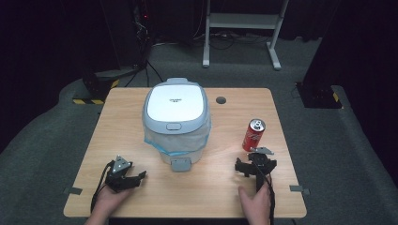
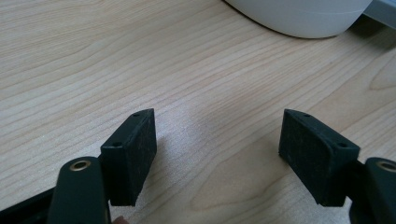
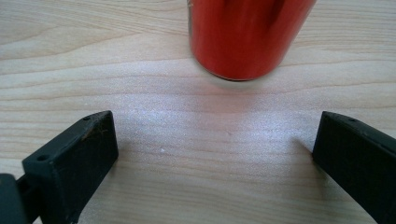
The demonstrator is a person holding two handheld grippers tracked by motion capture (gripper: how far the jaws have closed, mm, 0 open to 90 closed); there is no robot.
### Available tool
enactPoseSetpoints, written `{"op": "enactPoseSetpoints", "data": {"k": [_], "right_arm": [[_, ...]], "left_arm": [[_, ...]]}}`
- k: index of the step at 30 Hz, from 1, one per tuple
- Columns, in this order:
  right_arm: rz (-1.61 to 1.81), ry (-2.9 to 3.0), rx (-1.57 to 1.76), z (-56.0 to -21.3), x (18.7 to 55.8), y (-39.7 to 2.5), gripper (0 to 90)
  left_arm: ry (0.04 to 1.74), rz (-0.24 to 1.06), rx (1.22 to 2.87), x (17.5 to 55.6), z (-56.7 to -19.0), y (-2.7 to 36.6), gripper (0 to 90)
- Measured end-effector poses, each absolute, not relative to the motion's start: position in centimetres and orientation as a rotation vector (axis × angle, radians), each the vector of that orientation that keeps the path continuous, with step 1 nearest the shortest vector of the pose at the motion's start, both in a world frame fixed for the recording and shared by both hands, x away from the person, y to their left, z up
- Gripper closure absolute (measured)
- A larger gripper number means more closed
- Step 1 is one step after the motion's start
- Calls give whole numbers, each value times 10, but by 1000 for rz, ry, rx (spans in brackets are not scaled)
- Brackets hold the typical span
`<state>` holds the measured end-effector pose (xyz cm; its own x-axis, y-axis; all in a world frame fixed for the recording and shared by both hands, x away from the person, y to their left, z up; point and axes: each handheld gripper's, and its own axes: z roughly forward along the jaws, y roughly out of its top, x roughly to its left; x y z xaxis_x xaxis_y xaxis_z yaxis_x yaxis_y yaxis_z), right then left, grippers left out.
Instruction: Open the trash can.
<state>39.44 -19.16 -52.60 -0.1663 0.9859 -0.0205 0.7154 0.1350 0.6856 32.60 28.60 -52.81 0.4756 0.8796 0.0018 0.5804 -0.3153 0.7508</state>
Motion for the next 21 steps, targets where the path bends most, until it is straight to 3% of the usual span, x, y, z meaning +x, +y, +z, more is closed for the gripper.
{"op": "enactPoseSetpoints", "data": {"k": [21], "right_arm": [[763, 1966, 1618, -526, 393, -194, 1]], "left_arm": [[1212, 550, 2024, 325, -528, 287, 284]]}}
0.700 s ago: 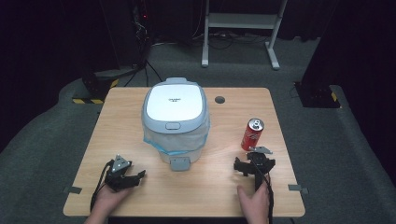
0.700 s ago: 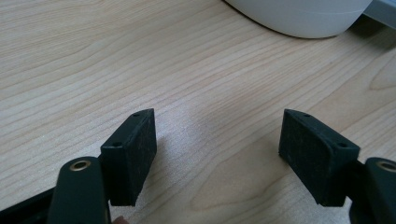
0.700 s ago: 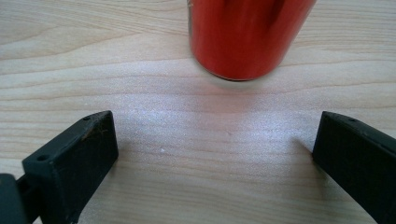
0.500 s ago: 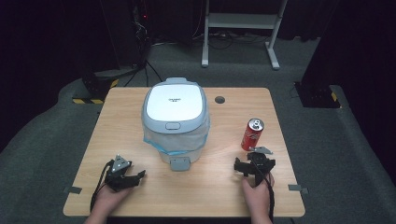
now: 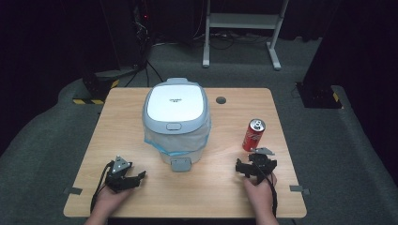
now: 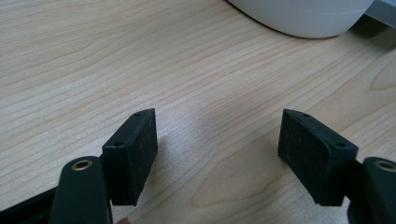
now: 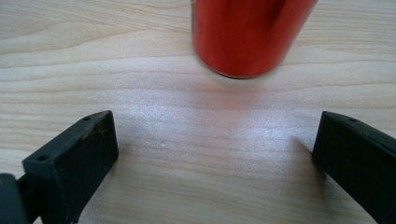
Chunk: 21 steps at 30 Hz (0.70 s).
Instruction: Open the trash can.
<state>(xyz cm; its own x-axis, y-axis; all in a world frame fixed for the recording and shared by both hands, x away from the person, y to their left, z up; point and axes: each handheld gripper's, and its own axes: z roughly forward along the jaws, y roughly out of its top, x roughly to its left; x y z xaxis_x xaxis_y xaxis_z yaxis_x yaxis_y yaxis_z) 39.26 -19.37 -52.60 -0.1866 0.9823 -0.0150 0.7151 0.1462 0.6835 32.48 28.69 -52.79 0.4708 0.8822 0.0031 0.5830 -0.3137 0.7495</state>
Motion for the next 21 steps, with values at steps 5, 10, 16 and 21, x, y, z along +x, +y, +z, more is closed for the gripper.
{"op": "enactPoseSetpoints", "data": {"k": [5, 10, 16, 21], "right_arm": [[766, 1973, 1611, -526, 392, -194, 0], [769, 1978, 1606, -526, 392, -195, 1], [769, 1977, 1606, -526, 392, -195, 0], [771, 1985, 1597, -526, 393, -195, 1]], "left_arm": [[1215, 553, 2023, 323, -528, 287, 281], [1207, 512, 2034, 323, -523, 283, 348], [1084, 525, 2031, 319, -504, 263, 398], [998, 490, 2019, 321, -491, 247, 466]]}}
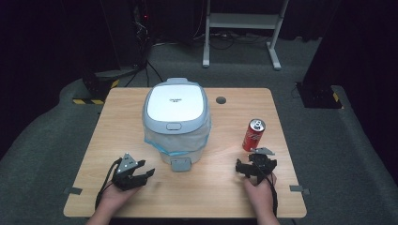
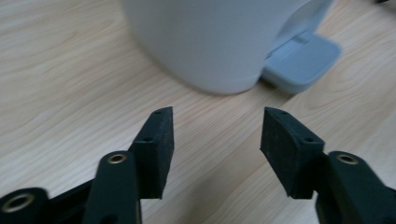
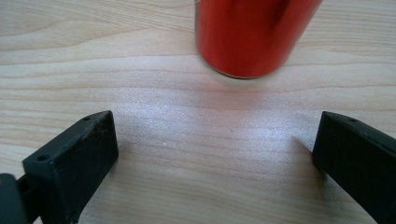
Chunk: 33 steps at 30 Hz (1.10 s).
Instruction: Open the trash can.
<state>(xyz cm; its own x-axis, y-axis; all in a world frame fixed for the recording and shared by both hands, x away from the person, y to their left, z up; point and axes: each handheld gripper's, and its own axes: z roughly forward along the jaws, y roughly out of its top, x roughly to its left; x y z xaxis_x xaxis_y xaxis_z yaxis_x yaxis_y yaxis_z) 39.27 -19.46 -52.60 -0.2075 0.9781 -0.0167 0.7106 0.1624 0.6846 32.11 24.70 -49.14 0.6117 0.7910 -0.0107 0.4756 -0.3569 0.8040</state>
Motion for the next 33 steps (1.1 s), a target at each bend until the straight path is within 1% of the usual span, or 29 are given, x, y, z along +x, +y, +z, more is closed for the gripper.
{"op": "enactPoseSetpoints", "data": {"k": [6, 7, 10, 14, 19, 27, 30, 33], "right_arm": [[771, 1988, 1592, -526, 393, -195, 1], [772, 1989, 1591, -526, 393, -195, 1], [776, 1995, 1591, -526, 393, -194, 1], [777, 1996, 1590, -526, 393, -194, 1], [778, 1999, 1586, -526, 392, -194, 1], [781, 2011, 1571, -526, 392, -194, 2], [782, 2010, 1573, -526, 392, -193, 2], [782, 2013, 1571, -526, 392, -193, 4]], "left_arm": [[923, 444, 1997, 322, -488, 229, 550], [917, 441, 1987, 322, -488, 226, 580], [908, 421, 1953, 324, -487, 218, 633], [884, 426, 1923, 325, -488, 207, 671], [870, 425, 1923, 328, -491, 194, 678], [855, 469, 1965, 336, -495, 170, 668], [852, 509, 1991, 338, -498, 164, 637], [849, 520, 2013, 339, -502, 160, 625]]}}
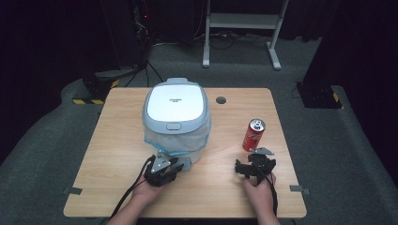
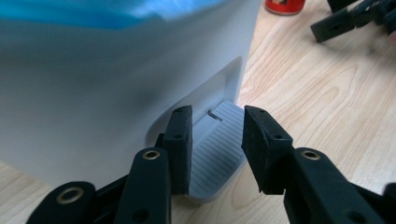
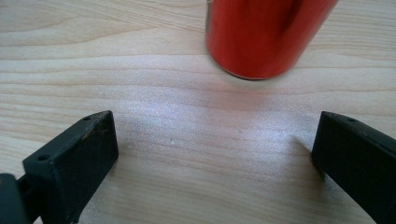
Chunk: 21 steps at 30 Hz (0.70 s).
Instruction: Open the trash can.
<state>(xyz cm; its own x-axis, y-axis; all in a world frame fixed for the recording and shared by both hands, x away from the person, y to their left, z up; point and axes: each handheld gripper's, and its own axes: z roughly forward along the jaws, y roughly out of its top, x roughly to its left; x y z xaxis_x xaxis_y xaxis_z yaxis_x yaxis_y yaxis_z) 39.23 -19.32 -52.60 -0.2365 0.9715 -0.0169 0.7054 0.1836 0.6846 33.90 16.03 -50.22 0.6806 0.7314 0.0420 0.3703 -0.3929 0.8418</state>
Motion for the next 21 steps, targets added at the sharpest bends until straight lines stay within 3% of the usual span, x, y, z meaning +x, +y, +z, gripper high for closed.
{"op": "enactPoseSetpoints", "data": {"k": [21], "right_arm": [[783, 2016, 1563, -526, 392, -193, 5]], "left_arm": [[889, 464, 1977, 347, -505, 163, 781]]}}
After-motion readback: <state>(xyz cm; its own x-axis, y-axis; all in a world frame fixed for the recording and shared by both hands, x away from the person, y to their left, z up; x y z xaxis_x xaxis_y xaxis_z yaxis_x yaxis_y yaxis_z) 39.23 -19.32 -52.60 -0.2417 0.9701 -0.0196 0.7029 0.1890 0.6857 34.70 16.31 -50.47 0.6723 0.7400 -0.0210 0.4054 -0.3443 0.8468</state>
